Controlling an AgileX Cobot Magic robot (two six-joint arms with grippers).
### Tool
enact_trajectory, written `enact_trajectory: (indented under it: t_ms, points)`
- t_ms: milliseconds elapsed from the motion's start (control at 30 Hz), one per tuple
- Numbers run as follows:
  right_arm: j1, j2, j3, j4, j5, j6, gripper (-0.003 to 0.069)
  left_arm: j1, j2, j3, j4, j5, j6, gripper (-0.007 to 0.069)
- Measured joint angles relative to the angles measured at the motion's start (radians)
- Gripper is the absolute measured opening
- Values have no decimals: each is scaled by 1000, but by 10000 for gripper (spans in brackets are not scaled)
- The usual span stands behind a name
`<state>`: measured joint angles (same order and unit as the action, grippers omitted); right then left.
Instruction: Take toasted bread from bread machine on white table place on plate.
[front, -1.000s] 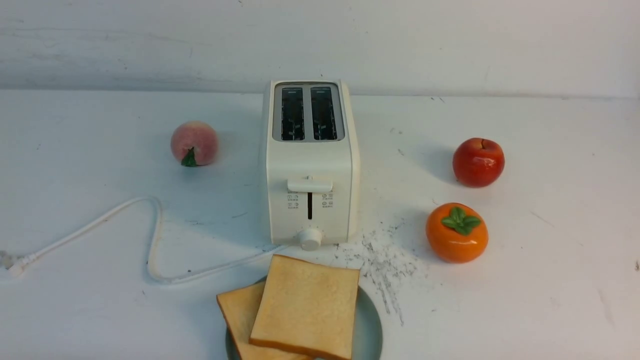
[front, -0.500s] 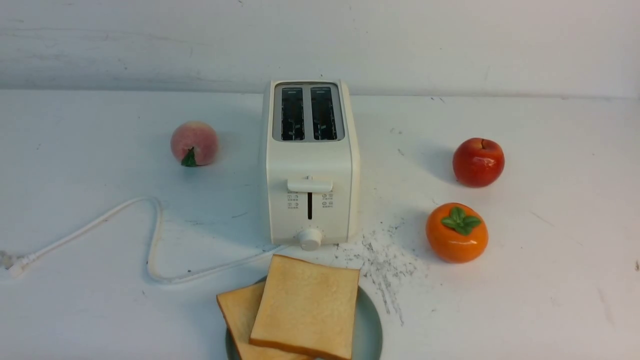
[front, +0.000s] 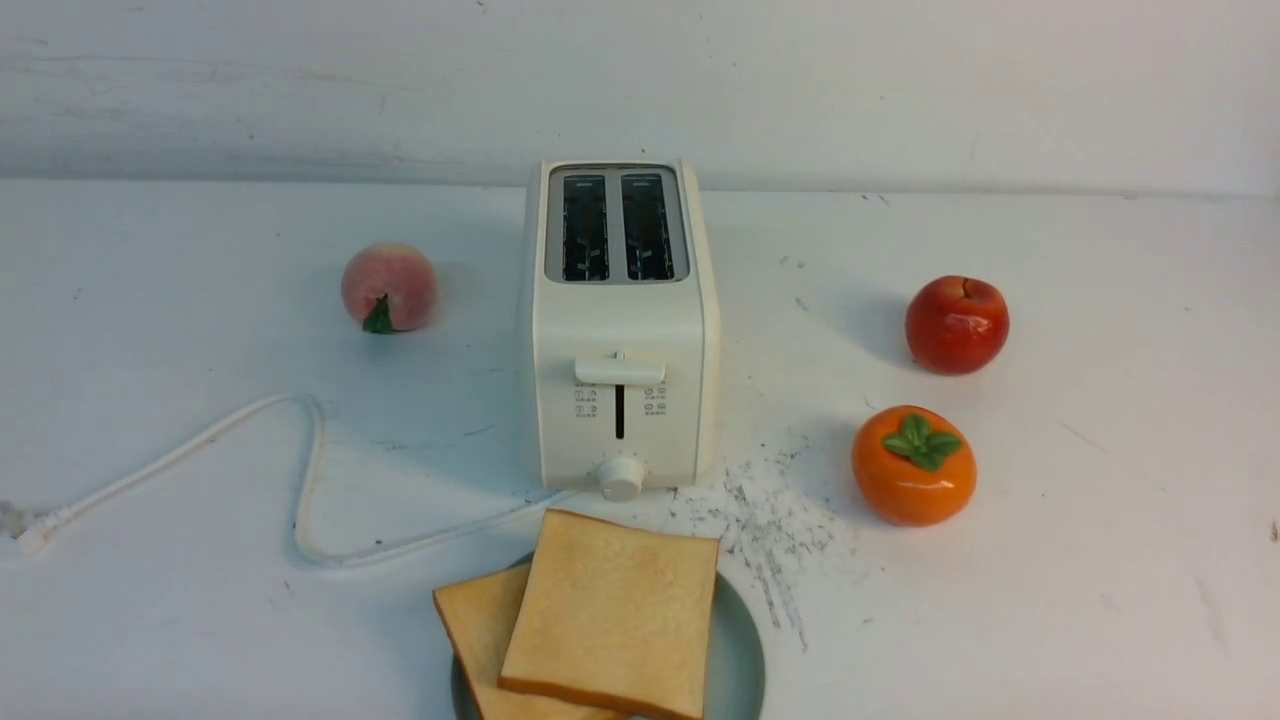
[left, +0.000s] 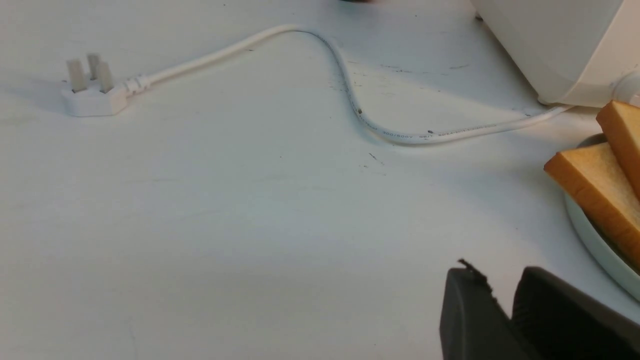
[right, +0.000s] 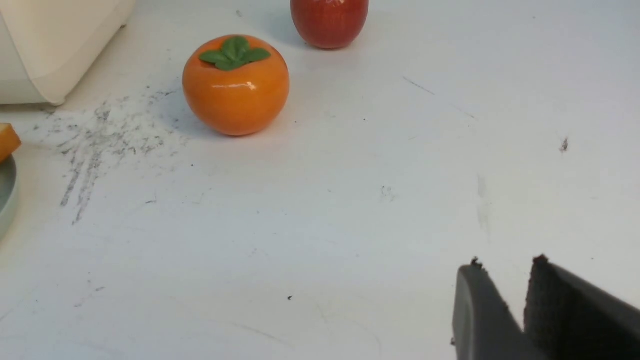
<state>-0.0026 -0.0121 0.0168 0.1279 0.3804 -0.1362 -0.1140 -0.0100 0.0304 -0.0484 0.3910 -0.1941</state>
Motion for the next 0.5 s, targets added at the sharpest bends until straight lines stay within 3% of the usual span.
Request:
enact_trajectory:
  t_ms: [500]
  points:
    - [0,0,0,0,0,0,188,0,0,0,0,0,0,146]
